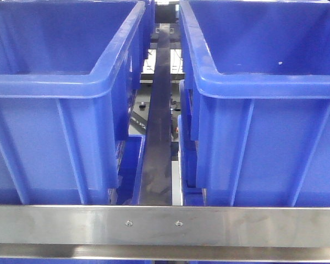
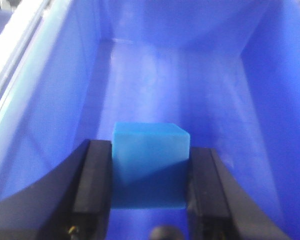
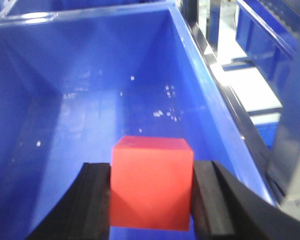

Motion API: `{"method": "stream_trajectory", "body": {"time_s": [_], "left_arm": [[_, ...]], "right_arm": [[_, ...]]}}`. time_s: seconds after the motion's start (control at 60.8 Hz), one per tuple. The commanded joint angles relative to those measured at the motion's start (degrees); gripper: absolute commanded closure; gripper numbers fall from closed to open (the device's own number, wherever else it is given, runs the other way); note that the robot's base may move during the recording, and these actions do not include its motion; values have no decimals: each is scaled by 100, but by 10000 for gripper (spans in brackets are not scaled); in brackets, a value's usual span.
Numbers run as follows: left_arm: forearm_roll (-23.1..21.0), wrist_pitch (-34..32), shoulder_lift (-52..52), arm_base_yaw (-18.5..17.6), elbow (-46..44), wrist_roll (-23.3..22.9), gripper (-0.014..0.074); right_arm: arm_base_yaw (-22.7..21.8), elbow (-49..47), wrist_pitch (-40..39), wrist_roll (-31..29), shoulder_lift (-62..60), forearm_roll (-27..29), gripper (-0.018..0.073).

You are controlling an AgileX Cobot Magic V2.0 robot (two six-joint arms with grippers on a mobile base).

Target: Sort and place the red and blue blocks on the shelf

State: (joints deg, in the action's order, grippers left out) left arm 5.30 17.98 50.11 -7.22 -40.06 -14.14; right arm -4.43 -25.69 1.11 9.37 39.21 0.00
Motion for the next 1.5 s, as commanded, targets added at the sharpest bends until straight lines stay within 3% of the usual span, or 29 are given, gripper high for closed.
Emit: {"method": "stream_trajectory", "body": {"time_s": [0.0, 0.79, 0.888, 0.97, 1.036, 1.086, 1.168, 1.267, 1.398, 1.48], "left_arm": [[-12, -560, 145, 11, -258, -10, 474], [-12, -792, 600, 11, -258, -10, 474], [-25, -792, 600, 11, -258, -10, 474], [-25, -792, 600, 11, -258, -10, 454], [-2, -792, 600, 11, -258, -10, 356], [8, -792, 600, 11, -258, -10, 255], [-38, -792, 600, 11, -258, -35, 30], [-197, -769, 611, 11, -258, -48, -76], [-211, -769, 611, 11, -258, -48, -13], [-211, -742, 611, 11, -258, -48, 138]], "right_arm": [[5, -239, -691, -34, 145, -78, 501], [31, -1108, -500, -34, 1161, -113, 489], [123, -1108, -476, -34, 1161, -328, 365], [170, -1108, -525, -34, 1161, -402, 147], [170, -1108, -550, -34, 1161, -402, 29], [170, -1108, -550, -34, 1161, -402, -6], [170, -1108, -550, -34, 1161, -402, -1], [170, -1108, -544, -34, 1161, -402, -1], [170, -1108, -550, -34, 1161, -402, 34], [170, -1108, -530, -34, 1161, -377, 186]]}}
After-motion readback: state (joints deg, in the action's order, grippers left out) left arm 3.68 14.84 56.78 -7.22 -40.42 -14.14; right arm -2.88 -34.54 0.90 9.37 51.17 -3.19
